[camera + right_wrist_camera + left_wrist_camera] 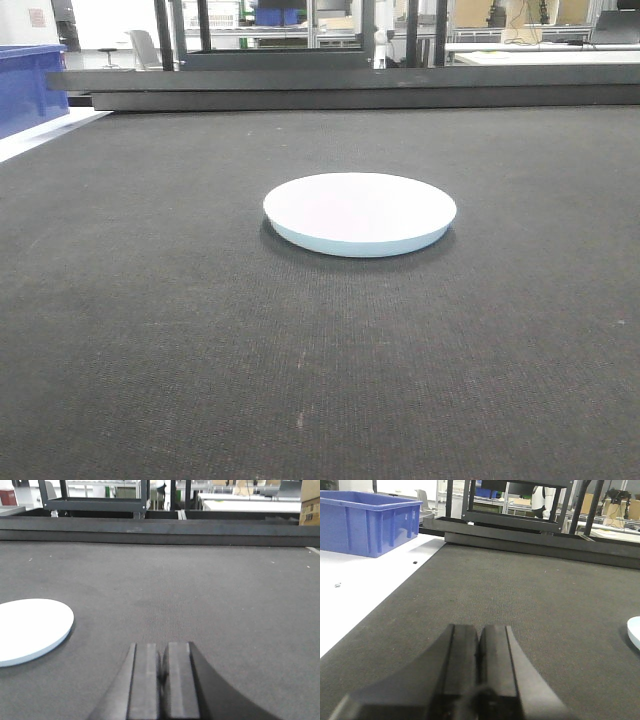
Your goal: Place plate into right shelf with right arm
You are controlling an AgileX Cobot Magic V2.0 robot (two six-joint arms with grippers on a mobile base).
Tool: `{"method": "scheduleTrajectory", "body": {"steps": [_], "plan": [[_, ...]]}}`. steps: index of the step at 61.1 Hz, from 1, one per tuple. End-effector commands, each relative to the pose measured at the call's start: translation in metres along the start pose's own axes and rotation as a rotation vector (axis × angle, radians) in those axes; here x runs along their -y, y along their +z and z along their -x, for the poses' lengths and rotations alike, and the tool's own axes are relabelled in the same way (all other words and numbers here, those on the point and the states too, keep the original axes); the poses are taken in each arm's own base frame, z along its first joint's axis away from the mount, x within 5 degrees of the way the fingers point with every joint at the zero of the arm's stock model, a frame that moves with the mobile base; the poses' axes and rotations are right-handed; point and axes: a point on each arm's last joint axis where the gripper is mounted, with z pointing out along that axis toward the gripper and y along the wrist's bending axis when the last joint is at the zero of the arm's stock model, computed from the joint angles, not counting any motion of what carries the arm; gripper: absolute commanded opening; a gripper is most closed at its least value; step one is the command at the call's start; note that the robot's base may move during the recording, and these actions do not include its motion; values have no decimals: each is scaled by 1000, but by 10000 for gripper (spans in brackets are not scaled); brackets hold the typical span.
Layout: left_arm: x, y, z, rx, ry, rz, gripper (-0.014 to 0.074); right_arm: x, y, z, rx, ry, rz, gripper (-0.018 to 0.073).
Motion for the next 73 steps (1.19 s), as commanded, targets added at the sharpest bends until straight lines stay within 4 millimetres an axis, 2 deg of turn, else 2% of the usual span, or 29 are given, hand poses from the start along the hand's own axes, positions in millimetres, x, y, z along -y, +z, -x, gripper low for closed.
{"method": "scheduleTrajectory", "body": {"steps": [1,6,11,22,32,41,48,57,64,73], "plan": [[1,-1,6,95,-5,-7,-47,-1,4,36,60,1,-4,308],[1,-1,6,95,-5,-7,-47,-2,16,51,27,1,-6,449],[1,-1,6,95,-5,-7,-47,-4,27,64,0,-2,7,521],[1,-1,6,95,-5,-7,-47,-14,63,91,-114,-19,75,517],[1,-1,6,95,-5,-7,-47,-28,110,120,-293,-24,119,517],[1,-1,6,95,-5,-7,-47,-54,156,134,-426,-16,172,517],[1,-1,6,95,-5,-7,-47,-75,188,132,-514,-19,186,517],[1,-1,6,95,-5,-7,-47,-105,230,117,-586,-36,200,517],[1,-1,6,95,-5,-7,-47,-125,262,96,-631,-60,210,517],[1,-1,6,95,-5,-7,-47,-141,295,67,-680,-87,217,517]]}}
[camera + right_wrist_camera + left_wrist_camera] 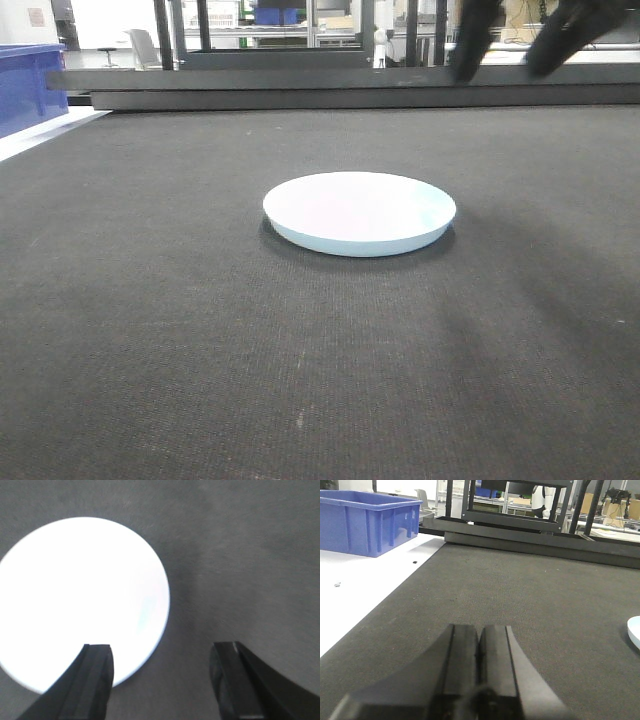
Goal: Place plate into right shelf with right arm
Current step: 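Lower the right gripper onto the rim of the white plate, then close the right gripper on the plate rim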
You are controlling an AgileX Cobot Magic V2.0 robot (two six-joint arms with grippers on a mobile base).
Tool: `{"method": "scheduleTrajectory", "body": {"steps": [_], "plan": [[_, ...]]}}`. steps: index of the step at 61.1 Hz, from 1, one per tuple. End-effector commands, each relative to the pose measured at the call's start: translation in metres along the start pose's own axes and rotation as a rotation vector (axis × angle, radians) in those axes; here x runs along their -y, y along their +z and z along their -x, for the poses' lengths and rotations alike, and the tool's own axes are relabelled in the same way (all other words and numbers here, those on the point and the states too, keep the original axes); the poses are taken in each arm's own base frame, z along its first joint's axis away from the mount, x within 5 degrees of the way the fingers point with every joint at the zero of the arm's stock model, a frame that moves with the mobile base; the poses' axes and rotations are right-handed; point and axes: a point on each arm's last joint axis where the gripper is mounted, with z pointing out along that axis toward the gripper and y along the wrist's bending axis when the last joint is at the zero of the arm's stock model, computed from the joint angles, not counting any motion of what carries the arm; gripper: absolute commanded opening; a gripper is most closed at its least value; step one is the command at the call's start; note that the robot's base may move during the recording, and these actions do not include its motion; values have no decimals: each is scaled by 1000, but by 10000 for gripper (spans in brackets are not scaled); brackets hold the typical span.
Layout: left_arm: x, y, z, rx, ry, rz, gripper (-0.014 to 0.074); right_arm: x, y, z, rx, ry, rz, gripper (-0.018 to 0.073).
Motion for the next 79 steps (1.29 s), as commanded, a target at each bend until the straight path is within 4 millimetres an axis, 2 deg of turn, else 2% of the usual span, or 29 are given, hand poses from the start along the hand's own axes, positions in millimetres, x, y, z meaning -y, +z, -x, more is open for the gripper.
{"method": "scheduleTrajectory", "body": {"steps": [1,13,26,44,57,64,72,79], "plan": [[1,-1,6,95,-5,-7,-47,-5,3,21,111,-18,16,517],[1,-1,6,95,-5,-7,-47,-8,44,15,89,-50,10,517],[1,-1,6,95,-5,-7,-47,-9,71,12,112,-56,25,517],[1,-1,6,95,-5,-7,-47,-1,92,6,99,-59,12,517],[1,-1,6,95,-5,-7,-47,2,99,3,84,-66,0,510],[1,-1,6,95,-5,-7,-47,2,99,4,89,-66,2,393],[1,-1,6,95,-5,-7,-47,3,99,3,76,-66,-2,174],[1,-1,6,95,-5,-7,-47,3,100,1,58,-66,-8,63]]}}
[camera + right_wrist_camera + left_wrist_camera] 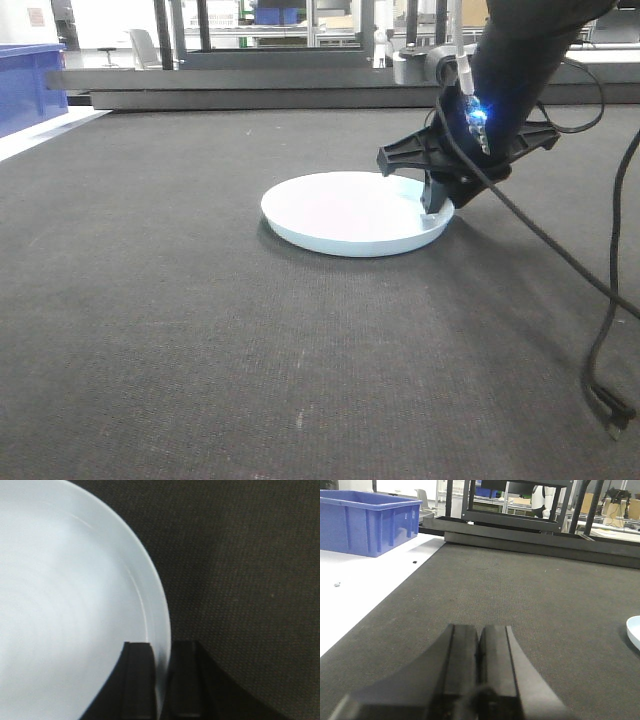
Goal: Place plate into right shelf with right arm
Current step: 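Close the right gripper on the plate rim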
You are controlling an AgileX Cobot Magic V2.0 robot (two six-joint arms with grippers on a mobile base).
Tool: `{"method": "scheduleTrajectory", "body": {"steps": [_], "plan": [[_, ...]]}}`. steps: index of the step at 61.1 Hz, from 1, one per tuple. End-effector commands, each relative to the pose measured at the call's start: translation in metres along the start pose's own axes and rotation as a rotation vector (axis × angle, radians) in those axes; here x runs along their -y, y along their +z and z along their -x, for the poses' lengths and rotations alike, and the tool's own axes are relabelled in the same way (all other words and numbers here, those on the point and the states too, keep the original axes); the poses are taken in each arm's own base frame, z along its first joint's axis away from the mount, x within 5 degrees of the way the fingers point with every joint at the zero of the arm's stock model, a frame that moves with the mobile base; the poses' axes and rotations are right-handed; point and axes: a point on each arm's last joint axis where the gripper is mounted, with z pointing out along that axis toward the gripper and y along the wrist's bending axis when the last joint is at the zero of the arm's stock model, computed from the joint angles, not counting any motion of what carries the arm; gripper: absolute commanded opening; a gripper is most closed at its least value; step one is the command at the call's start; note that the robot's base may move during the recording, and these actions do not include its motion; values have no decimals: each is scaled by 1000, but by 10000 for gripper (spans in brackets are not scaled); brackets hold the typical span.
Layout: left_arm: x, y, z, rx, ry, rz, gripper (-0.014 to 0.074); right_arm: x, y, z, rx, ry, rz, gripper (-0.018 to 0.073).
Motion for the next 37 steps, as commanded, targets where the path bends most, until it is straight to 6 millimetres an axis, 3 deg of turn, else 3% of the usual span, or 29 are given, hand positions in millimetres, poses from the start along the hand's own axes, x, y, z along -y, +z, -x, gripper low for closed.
{"method": "scheduleTrajectory", "body": {"steps": [1,9,16,30,37], "plan": [[1,-1,6,95,-5,-7,-47,1,-24,23,110,-10,8,50],[1,-1,6,95,-5,-7,-47,2,-25,23,110,-9,7,49],[1,-1,6,95,-5,-7,-47,2,-42,30,137,-6,6,50],[1,-1,6,95,-5,-7,-47,16,-110,46,233,25,-14,50],[1,-1,6,95,-5,-7,-47,26,-148,43,292,44,-24,50]]}}
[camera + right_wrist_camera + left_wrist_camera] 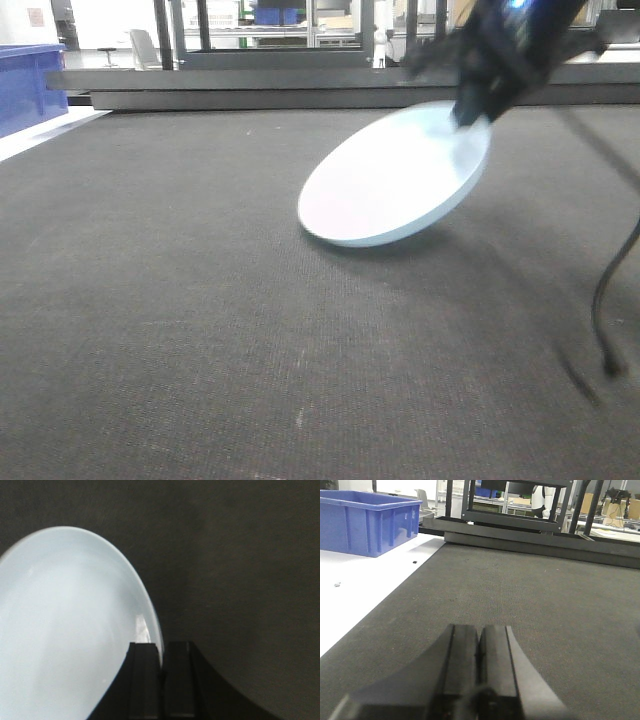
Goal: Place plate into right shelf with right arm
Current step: 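Close the right gripper on the plate rim, then lift the plate up off the table with the right gripper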
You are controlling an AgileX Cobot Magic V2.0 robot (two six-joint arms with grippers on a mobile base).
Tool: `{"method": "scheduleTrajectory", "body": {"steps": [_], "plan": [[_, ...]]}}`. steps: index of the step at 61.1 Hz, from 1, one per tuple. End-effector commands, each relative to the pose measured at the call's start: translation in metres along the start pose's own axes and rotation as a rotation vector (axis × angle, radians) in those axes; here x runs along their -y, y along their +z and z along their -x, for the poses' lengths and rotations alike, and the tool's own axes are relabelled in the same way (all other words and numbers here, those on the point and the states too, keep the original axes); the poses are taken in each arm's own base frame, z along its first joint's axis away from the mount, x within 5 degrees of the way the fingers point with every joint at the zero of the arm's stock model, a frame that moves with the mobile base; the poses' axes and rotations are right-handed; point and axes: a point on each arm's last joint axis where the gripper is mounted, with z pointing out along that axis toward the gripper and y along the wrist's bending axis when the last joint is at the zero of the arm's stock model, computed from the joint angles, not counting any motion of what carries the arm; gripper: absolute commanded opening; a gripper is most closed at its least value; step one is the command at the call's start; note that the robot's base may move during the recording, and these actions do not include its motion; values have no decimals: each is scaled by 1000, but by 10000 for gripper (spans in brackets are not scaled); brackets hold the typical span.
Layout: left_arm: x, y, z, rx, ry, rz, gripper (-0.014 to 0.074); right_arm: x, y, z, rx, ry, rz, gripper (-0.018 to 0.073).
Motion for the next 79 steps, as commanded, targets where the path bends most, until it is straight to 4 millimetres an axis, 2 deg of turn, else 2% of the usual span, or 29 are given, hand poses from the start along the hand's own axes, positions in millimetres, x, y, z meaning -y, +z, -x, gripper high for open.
{"method": "scheduleTrajectory", "body": {"steps": [1,6,14,22,24,37,53,68,79], "plan": [[1,-1,6,95,-5,-7,-47,11,-56,22,176,2,2,50],[1,-1,6,95,-5,-7,-47,17,-85,18,224,11,0,50],[1,-1,6,95,-5,-7,-47,22,-122,-2,275,8,4,50],[1,-1,6,95,-5,-7,-47,25,-156,-32,320,7,16,50],[1,-1,6,95,-5,-7,-47,28,-171,-44,346,9,19,50],[1,-1,6,95,-5,-7,-47,37,-222,-95,468,9,29,50],[1,-1,6,95,-5,-7,-47,47,-293,-128,713,11,40,50],[1,-1,6,95,-5,-7,-47,52,-338,-149,944,22,69,50],[1,-1,6,95,-5,-7,-47,53,-348,-154,998,23,76,50]]}}
